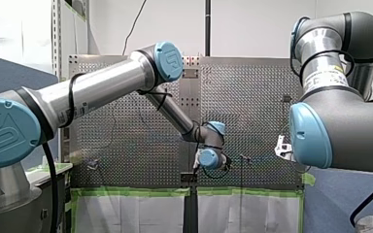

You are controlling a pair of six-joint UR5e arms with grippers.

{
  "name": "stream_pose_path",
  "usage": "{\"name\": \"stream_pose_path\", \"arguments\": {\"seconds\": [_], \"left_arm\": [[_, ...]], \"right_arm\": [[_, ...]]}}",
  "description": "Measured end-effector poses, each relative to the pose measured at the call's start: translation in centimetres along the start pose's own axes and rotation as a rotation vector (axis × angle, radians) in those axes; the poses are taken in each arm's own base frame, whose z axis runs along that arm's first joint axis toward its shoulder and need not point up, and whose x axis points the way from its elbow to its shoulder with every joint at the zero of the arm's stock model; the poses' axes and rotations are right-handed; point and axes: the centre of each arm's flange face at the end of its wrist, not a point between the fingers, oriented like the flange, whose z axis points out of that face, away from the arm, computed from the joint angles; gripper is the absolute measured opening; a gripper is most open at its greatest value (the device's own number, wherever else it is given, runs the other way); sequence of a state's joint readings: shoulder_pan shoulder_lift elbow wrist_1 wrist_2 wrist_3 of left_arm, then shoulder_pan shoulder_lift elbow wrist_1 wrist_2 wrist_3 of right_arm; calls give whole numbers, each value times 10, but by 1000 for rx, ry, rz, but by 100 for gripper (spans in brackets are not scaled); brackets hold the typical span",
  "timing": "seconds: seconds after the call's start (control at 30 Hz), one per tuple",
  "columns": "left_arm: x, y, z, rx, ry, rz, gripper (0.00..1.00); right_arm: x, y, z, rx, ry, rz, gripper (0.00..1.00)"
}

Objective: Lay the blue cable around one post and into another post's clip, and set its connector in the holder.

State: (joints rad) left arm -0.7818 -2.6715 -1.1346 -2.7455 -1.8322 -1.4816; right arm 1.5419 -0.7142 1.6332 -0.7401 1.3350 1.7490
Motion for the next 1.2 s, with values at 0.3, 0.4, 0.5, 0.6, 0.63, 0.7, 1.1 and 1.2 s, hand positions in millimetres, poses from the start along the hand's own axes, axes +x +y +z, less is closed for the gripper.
{"name": "stream_pose_path", "arguments": {"seconds": [0.3,0.4,0.5,0.6,0.63,0.7,1.1,1.2], "left_arm": [[-8,-11,1,38,-25,-23,100],[-15,-13,4,42,-40,-46,100],[-20,-15,5,44,-50,-59,100],[-22,-17,5,46,-54,-70,100],[-22,-17,5,46,-54,-75,100],[-23,-18,5,46,-55,-79,100],[-24,-18,6,36,-63,-95,100],[-24,-18,6,34,-64,-95,100]], "right_arm": [[0,0,0,1,2,0,2],[0,0,0,2,3,1,2],[0,0,0,2,2,1,2],[0,0,0,2,1,1,2],[0,-1,0,3,1,1,2],[0,-1,0,3,1,1,2],[0,0,0,7,2,8,2],[0,-1,0,9,1,8,2]]}}
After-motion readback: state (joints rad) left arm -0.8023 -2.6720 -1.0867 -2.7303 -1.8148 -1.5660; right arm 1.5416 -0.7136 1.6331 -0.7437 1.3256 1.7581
